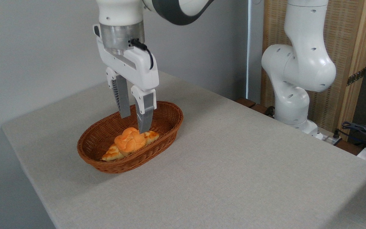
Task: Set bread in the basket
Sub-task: 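Raise the open gripper up away from the basket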
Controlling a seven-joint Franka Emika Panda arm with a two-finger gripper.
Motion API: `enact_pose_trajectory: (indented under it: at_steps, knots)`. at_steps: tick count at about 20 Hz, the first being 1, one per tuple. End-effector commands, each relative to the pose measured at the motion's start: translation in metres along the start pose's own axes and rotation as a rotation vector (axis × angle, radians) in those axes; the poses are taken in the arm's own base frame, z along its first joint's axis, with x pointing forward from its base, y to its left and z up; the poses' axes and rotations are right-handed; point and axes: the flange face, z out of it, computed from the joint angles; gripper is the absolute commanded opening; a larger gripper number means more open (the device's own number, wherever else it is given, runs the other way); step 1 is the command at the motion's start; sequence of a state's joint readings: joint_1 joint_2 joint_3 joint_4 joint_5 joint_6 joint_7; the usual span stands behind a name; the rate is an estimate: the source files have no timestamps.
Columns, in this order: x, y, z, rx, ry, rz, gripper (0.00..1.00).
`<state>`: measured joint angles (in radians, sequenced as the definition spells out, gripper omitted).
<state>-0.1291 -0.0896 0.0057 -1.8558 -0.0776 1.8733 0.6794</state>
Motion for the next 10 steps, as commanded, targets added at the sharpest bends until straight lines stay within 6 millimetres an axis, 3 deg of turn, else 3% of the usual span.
enact_pose_trajectory:
  at_steps: [1,3,6,7,10]
  knots:
    - [-0.010,-0.014,-0.021,-0.018,-0.035,-0.057,1.00]
    - [-0.018,-0.025,-0.037,-0.043,-0.074,-0.071,1.00]
    - [-0.013,-0.022,-0.036,-0.060,-0.084,-0.070,1.00]
    - [-0.006,-0.022,-0.031,-0.064,-0.094,-0.063,1.00]
    - [0.010,-0.021,-0.049,-0.079,-0.116,-0.041,1.00]
